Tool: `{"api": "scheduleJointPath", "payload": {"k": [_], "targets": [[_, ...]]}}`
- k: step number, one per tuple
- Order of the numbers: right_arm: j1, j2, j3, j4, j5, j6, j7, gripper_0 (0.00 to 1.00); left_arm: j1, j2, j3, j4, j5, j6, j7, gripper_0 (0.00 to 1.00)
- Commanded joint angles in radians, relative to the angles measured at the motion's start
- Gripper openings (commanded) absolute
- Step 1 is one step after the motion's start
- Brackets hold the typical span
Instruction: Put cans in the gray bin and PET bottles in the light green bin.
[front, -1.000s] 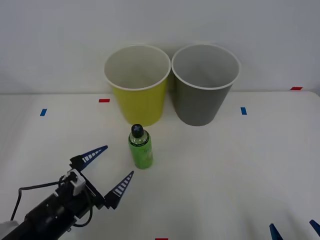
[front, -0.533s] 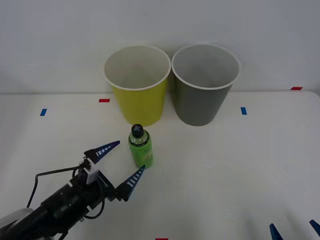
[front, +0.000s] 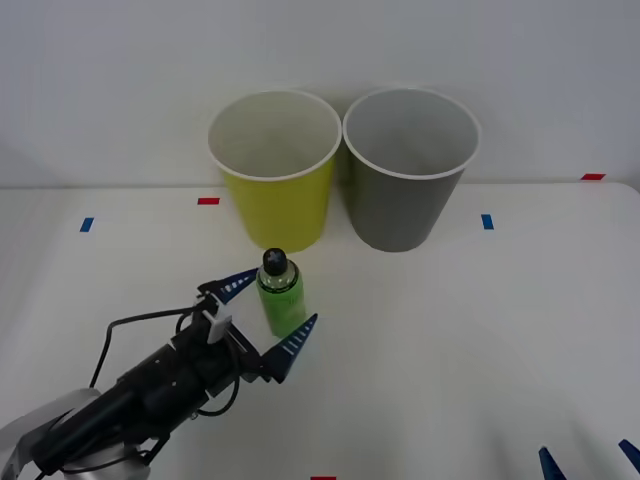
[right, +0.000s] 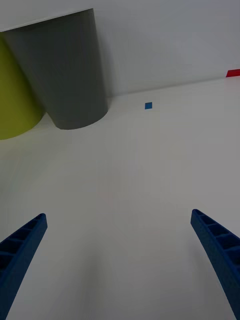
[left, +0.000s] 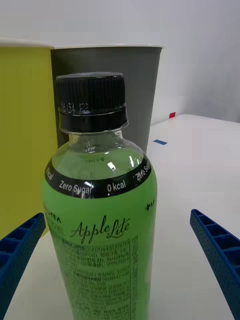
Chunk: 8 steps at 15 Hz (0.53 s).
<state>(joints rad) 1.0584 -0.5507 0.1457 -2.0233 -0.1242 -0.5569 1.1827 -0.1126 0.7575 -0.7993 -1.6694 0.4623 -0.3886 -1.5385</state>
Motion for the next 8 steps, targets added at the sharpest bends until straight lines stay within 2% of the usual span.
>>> {"api": "scheduleJointPath", "payload": {"k": [1,8], "targets": [[0.0,0.0,0.0,0.0,0.0,0.0,0.0,1.0,-0.033,-0.015,0.0,-0.001,0.006,0.046,0.003,1.0],[0.0,0.0,0.0,0.0,0.0,0.0,0.0,1.0,-0.056,-0.029,0.0,-0.001,0.03,0.074,0.003,1.0]]}}
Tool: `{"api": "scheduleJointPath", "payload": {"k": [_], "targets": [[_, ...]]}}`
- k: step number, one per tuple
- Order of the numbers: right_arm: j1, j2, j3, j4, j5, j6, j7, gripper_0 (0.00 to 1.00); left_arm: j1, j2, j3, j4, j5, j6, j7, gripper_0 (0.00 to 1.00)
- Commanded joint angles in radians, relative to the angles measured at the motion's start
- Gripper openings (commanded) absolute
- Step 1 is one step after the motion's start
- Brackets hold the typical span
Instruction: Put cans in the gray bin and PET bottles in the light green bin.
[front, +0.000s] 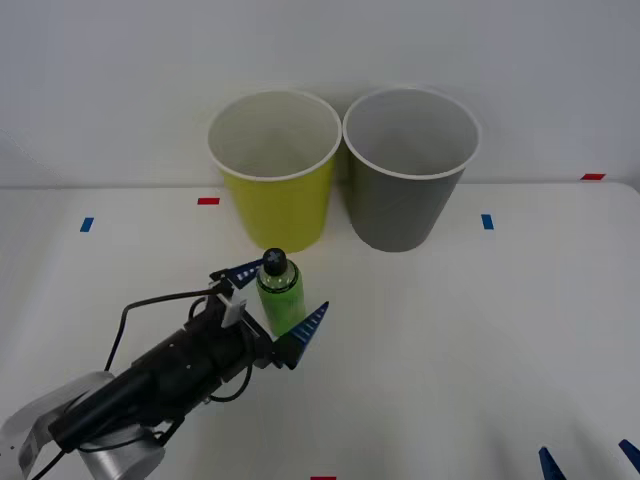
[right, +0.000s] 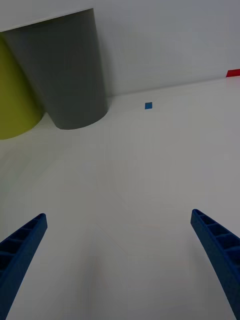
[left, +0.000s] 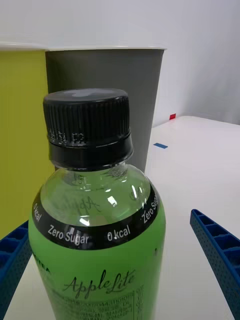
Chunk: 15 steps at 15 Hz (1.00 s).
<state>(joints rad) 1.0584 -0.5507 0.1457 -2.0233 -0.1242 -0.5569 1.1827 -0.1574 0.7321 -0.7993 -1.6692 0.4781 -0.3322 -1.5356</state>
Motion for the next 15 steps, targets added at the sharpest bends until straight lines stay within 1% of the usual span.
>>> {"api": "scheduleJointPath", "payload": {"k": [1,4,5,6,7,10,15], "targets": [[0.0,0.0,0.0,0.0,0.0,0.0,0.0,1.0,-0.018,-0.005,0.0,0.0,0.02,0.022,0.0,1.0],[0.0,0.0,0.0,0.0,0.0,0.0,0.0,1.0,-0.019,-0.006,0.0,0.0,0.022,0.027,-0.004,1.0],[0.0,0.0,0.0,0.0,0.0,0.0,0.0,1.0,-0.019,-0.005,0.0,-0.001,0.02,0.027,-0.003,0.92],[0.0,0.0,0.0,0.0,0.0,0.0,0.0,1.0,-0.019,-0.006,0.0,-0.001,0.017,0.027,-0.004,0.46],[0.0,0.0,0.0,0.0,0.0,0.0,0.0,1.0,-0.019,-0.006,0.0,0.0,0.014,0.025,-0.006,0.18],[0.0,0.0,0.0,0.0,0.0,0.0,0.0,1.0,-0.019,-0.005,0.0,0.0,0.01,0.027,-0.004,0.15],[0.0,0.0,0.0,0.0,0.0,0.0,0.0,1.0,-0.019,-0.006,0.0,-0.001,0.007,0.027,-0.001,0.13]]}}
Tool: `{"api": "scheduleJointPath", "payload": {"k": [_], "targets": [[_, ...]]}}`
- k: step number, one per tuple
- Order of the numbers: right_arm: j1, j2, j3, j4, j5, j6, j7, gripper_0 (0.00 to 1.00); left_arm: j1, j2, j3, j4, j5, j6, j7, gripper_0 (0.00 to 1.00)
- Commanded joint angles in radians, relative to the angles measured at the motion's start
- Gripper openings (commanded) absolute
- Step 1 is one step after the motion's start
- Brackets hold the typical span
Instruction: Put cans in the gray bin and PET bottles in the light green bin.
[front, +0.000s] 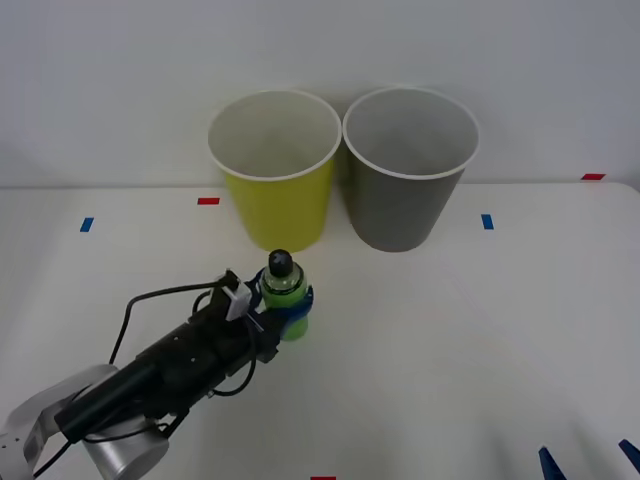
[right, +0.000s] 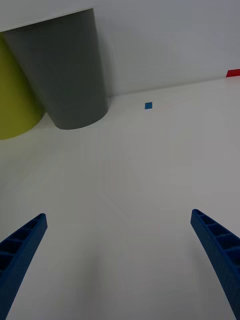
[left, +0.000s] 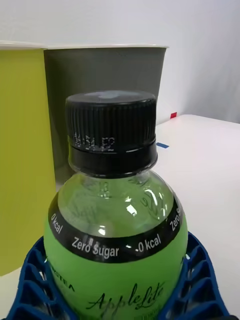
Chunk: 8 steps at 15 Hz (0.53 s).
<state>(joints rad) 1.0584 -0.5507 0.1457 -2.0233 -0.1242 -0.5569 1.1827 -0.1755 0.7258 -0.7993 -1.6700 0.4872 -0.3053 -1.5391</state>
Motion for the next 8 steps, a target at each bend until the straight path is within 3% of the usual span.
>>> {"api": "scheduleJointPath", "payload": {"k": [1,5,8], "targets": [[0.0,0.0,0.0,0.0,0.0,0.0,0.0,1.0,0.001,0.0,0.0,0.0,-0.002,0.0,0.002,0.12],[0.0,0.0,0.0,0.0,0.0,0.0,0.0,1.0,0.004,0.023,0.0,-0.05,-0.007,0.005,0.005,0.08],[0.0,0.0,0.0,0.0,0.0,0.0,0.0,1.0,0.002,0.075,0.0,-0.181,-0.004,0.112,0.014,0.06]]}}
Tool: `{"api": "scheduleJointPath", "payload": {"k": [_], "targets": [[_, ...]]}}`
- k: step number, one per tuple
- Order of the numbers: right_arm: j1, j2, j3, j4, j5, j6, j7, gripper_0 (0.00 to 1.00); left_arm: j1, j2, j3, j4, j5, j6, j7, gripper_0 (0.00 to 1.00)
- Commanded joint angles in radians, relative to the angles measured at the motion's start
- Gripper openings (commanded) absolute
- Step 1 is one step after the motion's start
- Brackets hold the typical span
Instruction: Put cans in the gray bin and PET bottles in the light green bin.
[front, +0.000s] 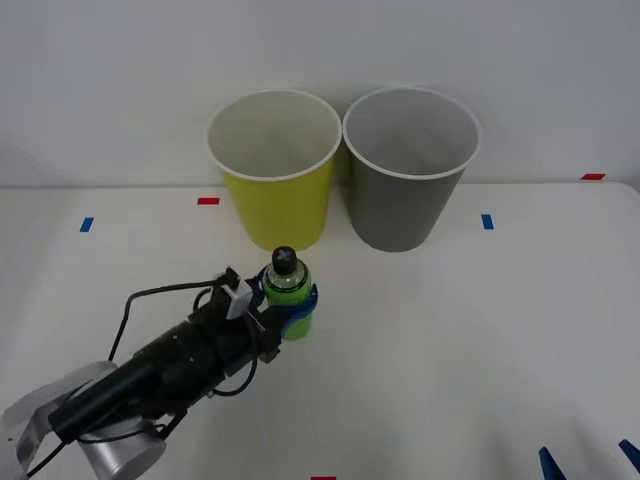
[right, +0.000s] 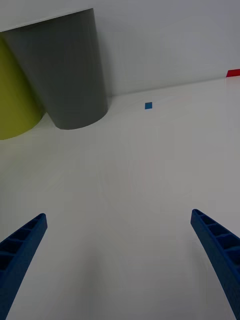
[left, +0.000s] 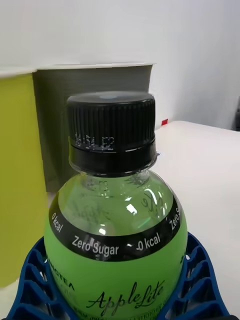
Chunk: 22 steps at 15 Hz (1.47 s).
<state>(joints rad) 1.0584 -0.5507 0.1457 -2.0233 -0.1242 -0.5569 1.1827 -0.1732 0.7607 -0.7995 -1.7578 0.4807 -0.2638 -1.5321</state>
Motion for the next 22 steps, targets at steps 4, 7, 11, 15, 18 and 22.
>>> {"api": "scheduleJointPath", "payload": {"k": [4,7,11,15,18,22], "targets": [[0.0,0.0,0.0,0.0,0.0,0.0,0.0,1.0,0.001,0.075,0.036,-0.253,0.004,0.224,0.013,0.05],[0.0,0.0,0.0,0.0,0.0,0.0,0.0,1.0,0.0,0.115,0.115,-0.416,0.015,0.413,0.018,0.05],[0.0,0.0,0.0,0.0,0.0,0.0,0.0,1.0,0.0,0.111,0.227,-0.56,0.05,0.629,0.015,0.05],[0.0,0.0,0.0,0.0,0.0,0.0,0.0,1.0,0.0,0.058,0.416,-0.664,0.28,0.888,-0.108,0.05],[0.0,0.0,0.0,0.0,0.0,0.0,0.0,1.0,0.0,-0.026,0.608,-0.695,0.49,1.095,-0.258,0.05],[0.0,0.0,0.0,0.0,0.0,0.0,0.0,1.0,-0.002,-0.144,0.847,-0.703,0.7,1.324,-0.399,0.05]]}}
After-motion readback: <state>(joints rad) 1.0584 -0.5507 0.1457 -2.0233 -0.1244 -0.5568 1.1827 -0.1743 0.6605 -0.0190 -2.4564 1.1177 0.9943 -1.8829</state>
